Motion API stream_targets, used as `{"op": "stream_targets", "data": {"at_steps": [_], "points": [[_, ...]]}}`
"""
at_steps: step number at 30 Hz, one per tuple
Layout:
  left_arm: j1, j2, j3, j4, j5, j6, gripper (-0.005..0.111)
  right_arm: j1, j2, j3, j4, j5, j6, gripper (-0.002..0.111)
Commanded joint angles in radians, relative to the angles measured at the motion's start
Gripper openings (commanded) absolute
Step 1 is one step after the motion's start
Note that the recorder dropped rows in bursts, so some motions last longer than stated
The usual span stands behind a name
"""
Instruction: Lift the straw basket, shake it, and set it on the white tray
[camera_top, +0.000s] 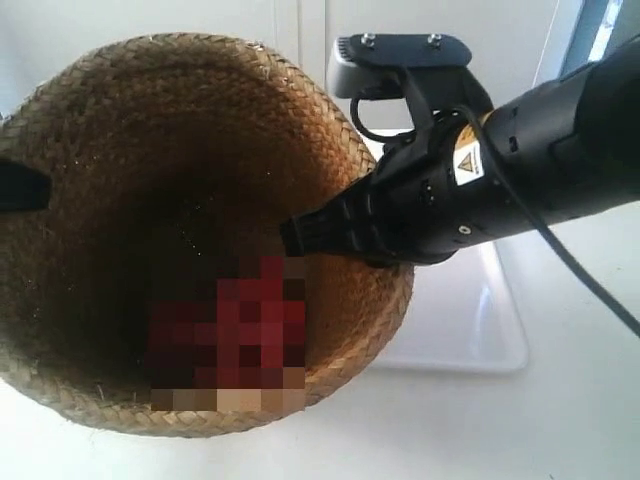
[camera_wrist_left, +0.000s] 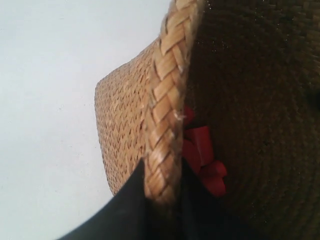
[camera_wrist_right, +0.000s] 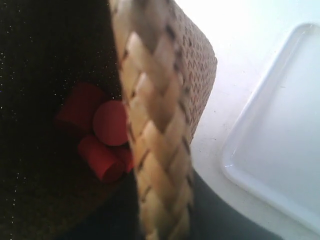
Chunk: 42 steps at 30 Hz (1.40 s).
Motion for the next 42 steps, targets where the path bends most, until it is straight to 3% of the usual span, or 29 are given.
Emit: {"op": "stream_targets", "data": {"at_steps": [1,4,6,7,9,11,13,15,17,20,22,24,26,32,42], "points": [[-0.007,-0.008,-0.013,-0.028,-0.044,0.003,0.0,0.005,-0.005,-0.034,-0.03,0.03,-0.027,0.0],[-0.007,-0.084,-0.169,-0.137,0.031,0.028,0.0,0.012,-0.104,-0.186,0.0,0.147,-0.086,0.0],[-0.007,-0.14,-0.281,-0.181,0.05,0.127,0.0,0.027,-0.181,-0.275,0.03,0.125,-0.105,0.0],[-0.007,-0.15,-0.29,-0.134,0.049,0.135,0.0,0.036,-0.215,-0.267,0.011,0.072,-0.105,0.0],[0.005,-0.103,-0.157,0.094,-0.008,-0.011,0.0,0.039,-0.191,-0.133,-0.099,-0.086,-0.034,0.0],[0.024,-0.018,-0.057,0.174,-0.003,-0.223,0.0,0.004,-0.06,-0.054,-0.147,0.006,0.096,0.0],[0.014,-0.008,-0.058,0.084,0.011,-0.08,0.0,0.0,-0.017,-0.06,-0.097,0.1,0.046,0.0],[0.012,-0.032,-0.067,-0.048,-0.002,0.036,0.0,0.018,-0.033,-0.063,-0.06,0.046,0.004,0.0],[0.019,-0.029,-0.076,0.001,-0.042,-0.039,0.0,0.018,-0.06,-0.07,-0.082,-0.006,0.023,0.0],[0.019,-0.022,-0.076,-0.003,-0.018,-0.034,0.0,0.018,-0.051,-0.062,-0.109,0.058,0.023,0.0],[0.019,-0.02,-0.077,-0.08,-0.03,0.003,0.0,-0.011,-0.045,-0.067,-0.14,0.062,0.025,0.0],[0.016,0.055,-0.123,-0.265,-0.035,0.055,0.0,-0.103,-0.039,-0.122,-0.14,0.093,0.023,0.0],[-0.023,0.132,-0.18,-0.398,-0.057,0.117,0.0,-0.163,-0.029,-0.198,-0.14,0.176,-0.019,0.0],[-0.233,0.369,-0.33,-0.401,-0.226,0.064,0.0,-0.337,0.08,-0.428,-0.136,0.536,-0.168,0.0],[-0.343,0.56,-0.345,-0.42,-0.309,0.013,0.0,-0.512,0.19,-0.497,-0.158,0.607,-0.301,0.0]]}}
